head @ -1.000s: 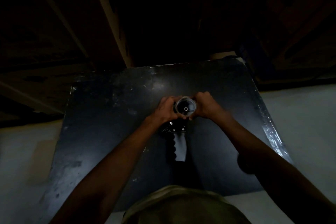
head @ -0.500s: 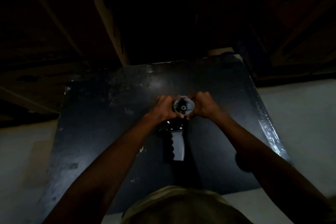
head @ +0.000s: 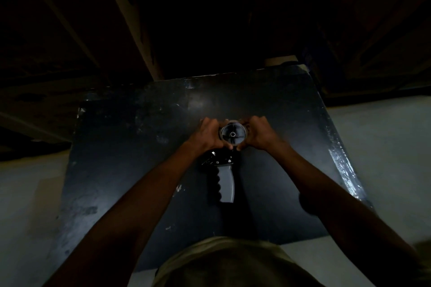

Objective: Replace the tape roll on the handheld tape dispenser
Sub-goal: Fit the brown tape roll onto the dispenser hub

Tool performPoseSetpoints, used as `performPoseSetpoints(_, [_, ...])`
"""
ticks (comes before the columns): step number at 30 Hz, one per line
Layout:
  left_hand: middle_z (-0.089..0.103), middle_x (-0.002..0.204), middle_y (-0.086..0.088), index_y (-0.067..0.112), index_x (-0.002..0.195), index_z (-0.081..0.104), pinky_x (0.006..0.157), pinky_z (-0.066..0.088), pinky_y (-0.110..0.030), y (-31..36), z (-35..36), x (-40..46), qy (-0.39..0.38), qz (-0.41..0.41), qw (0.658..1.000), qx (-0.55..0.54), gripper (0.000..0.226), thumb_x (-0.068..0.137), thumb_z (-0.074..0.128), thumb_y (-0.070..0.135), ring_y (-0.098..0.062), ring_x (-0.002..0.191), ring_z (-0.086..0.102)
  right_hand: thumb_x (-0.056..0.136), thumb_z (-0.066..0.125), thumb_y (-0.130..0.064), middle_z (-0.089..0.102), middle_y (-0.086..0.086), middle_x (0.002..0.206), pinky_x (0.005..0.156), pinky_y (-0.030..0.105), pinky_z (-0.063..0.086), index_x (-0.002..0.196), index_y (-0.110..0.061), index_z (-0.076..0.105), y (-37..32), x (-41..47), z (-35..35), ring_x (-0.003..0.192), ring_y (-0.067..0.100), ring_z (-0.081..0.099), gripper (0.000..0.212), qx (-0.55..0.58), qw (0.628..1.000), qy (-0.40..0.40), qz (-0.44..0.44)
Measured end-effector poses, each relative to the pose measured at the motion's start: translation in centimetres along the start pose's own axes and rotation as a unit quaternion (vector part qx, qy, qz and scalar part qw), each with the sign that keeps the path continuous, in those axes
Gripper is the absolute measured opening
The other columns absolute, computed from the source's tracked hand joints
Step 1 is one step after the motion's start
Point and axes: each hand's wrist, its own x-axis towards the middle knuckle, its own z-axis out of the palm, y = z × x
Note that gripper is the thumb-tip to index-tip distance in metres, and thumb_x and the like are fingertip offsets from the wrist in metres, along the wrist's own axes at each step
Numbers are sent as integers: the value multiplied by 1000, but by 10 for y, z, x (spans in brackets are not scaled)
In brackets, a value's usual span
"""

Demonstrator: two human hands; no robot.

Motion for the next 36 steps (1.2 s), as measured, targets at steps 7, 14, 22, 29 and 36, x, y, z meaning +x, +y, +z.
performPoseSetpoints(7, [69,112,5,35,116,65,93,55,-39,-1,-4,1,-5,-9,1000,13,104,27,66,90,-19,110,62,17,74,-65,72,3,111,92,35,55,119,-19,68,6,4,6,108,24,64,112,2,1000,7,-17])
performPoseSetpoints(14, [71,107,2,27,113,69,92,55,-34,8,-14,-4,-28,-37,999,9,102,27,77,82,-16,105,64,16,76,-64,72,4,110,92,35,55,118,-17,68,12,7,11,107,23,64,113,24,1000,11,-13])
performPoseSetpoints(22, [64,122,-5,29,131,59,106,45,-42,15,-23,-11,-44,-21,999,6,106,36,77,73,-27,126,48,22,84,-59,72,2,109,93,36,55,118,-23,67,17,9,15,109,24,63,104,27,1000,-3,-15])
performPoseSetpoints(29, [67,117,1,29,127,61,100,51,-37,-1,-7,1,-43,-66,997,-1,125,18,67,92,-17,118,58,19,81,-63,70,-1,110,93,36,55,119,-23,66,24,13,23,108,22,62,109,43,999,0,-4])
performPoseSetpoints(36, [65,122,-1,30,128,59,100,51,-36,-7,1,5,-37,-78,996,-9,130,15,66,93,-16,120,57,18,84,-63,68,-1,115,95,35,55,125,-25,61,45,22,39,113,19,61,117,67,998,-3,12])
